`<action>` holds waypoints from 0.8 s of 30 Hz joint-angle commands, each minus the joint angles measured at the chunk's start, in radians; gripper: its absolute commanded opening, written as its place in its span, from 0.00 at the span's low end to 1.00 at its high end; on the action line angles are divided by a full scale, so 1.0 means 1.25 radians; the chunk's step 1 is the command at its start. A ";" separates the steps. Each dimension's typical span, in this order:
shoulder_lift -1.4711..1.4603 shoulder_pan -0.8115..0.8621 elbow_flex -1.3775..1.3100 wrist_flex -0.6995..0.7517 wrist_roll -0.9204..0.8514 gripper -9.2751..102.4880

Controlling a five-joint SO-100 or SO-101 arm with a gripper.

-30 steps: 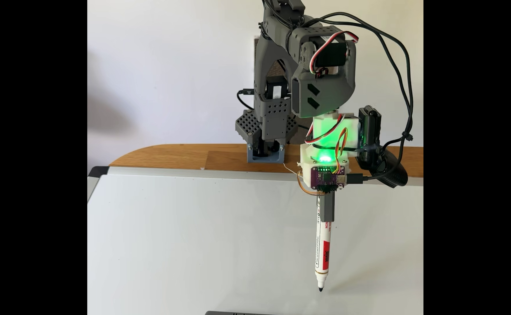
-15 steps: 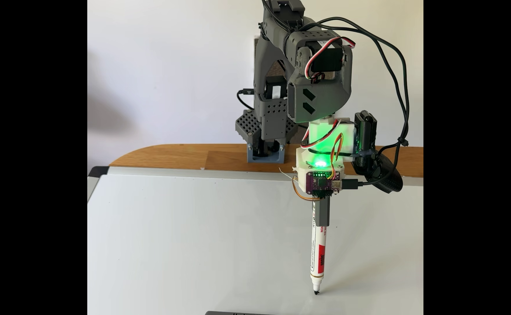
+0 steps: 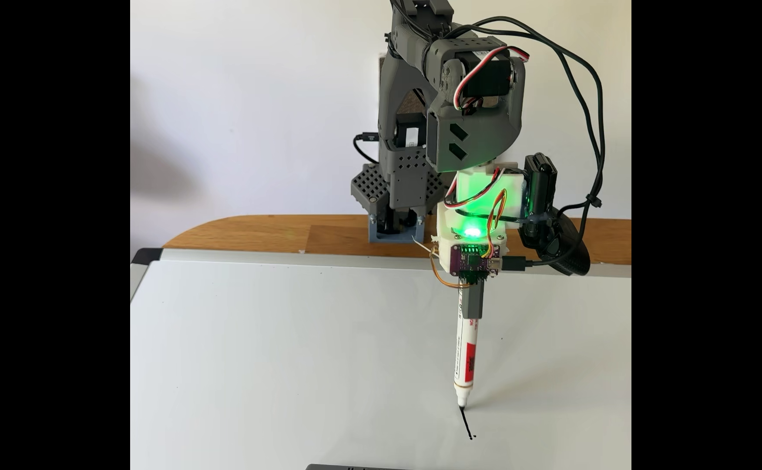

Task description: Draw a face

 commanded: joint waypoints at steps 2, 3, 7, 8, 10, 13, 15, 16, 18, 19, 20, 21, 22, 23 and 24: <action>0.053 -0.001 -0.026 0.023 0.000 0.07; 0.055 0.000 -0.026 0.018 0.000 0.07; 0.064 0.016 -0.066 -0.034 0.001 0.07; 0.072 0.028 -0.083 -0.043 -0.001 0.07; 0.086 0.048 -0.108 -0.047 -0.025 0.07; 0.087 0.102 -0.121 -0.053 -0.053 0.07; 0.087 0.134 -0.128 -0.075 -0.058 0.07; 0.087 0.148 -0.128 -0.075 -0.080 0.07; 0.087 0.180 -0.123 -0.075 -0.104 0.07; 0.086 0.195 -0.120 -0.079 -0.113 0.07; 0.086 0.207 -0.117 -0.083 -0.114 0.07; 0.085 0.218 -0.114 -0.085 -0.115 0.07; 0.081 0.228 -0.113 -0.085 -0.115 0.07; 0.075 0.233 -0.113 -0.085 -0.115 0.07; 0.063 0.237 -0.113 -0.086 -0.115 0.07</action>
